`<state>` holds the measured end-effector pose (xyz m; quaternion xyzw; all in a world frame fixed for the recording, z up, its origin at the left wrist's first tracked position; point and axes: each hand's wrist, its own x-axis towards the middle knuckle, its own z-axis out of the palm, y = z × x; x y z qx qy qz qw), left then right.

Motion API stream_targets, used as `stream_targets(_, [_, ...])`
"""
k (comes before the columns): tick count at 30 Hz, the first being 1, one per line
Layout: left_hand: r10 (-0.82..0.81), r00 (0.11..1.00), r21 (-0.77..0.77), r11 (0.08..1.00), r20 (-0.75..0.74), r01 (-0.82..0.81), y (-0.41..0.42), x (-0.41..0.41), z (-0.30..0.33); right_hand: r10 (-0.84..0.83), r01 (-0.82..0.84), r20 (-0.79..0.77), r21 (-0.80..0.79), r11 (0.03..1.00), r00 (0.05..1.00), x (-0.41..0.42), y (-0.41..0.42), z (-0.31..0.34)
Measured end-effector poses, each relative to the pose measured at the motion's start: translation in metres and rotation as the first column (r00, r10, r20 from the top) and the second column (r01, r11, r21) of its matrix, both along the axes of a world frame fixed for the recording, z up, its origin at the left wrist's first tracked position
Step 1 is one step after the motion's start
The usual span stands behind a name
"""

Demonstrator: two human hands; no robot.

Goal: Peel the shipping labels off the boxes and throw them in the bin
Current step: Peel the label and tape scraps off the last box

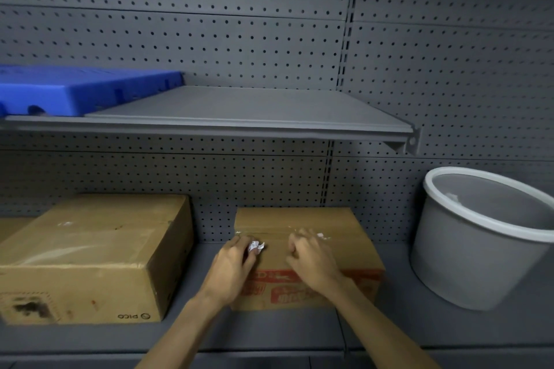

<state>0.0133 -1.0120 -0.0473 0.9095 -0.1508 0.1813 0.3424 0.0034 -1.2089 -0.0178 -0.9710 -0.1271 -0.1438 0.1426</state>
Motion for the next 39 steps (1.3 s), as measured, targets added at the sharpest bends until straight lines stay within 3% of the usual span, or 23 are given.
stream_targets(6, [-0.003, 1.0, 0.016, 1.0, 0.009, 0.003, -0.001, 0.0, 0.0, -0.259, 0.26, -0.058, 0.004, 0.966, 0.964, 0.004, -0.032, 0.0])
stream_targets(11, [0.0, 1.0, 0.019, 1.0, 0.004, 0.0, 0.0, 0.002, -0.001, -0.077, 0.077, -0.017, 0.0, 0.997, 0.997, -0.007, 0.013, -0.001])
stream_targets(17, [-0.004, 1.0, -0.005, 1.0, 0.022, 0.004, 0.0, -0.002, 0.001, -0.218, 0.217, -0.081, -0.015, 0.976, 0.973, -0.001, -0.026, 0.009])
stream_targets(24, [-0.016, 1.0, 0.004, 1.0, 0.009, 0.016, 0.001, 0.0, -0.002, -0.077, 0.074, -0.067, -0.048, 0.996, 0.995, -0.006, 0.004, 0.008])
stream_targets(31, [-0.013, 1.0, 0.003, 1.0, 0.024, 0.013, 0.0, -0.002, 0.0, -0.274, 0.268, -0.106, -0.068, 0.961, 0.956, -0.002, -0.045, 0.017])
stream_targets(39, [-0.022, 1.0, 0.018, 1.0, 0.022, 0.022, 0.002, -0.003, -0.001, -0.13, 0.128, -0.102, -0.032, 0.991, 0.986, -0.003, -0.008, 0.006])
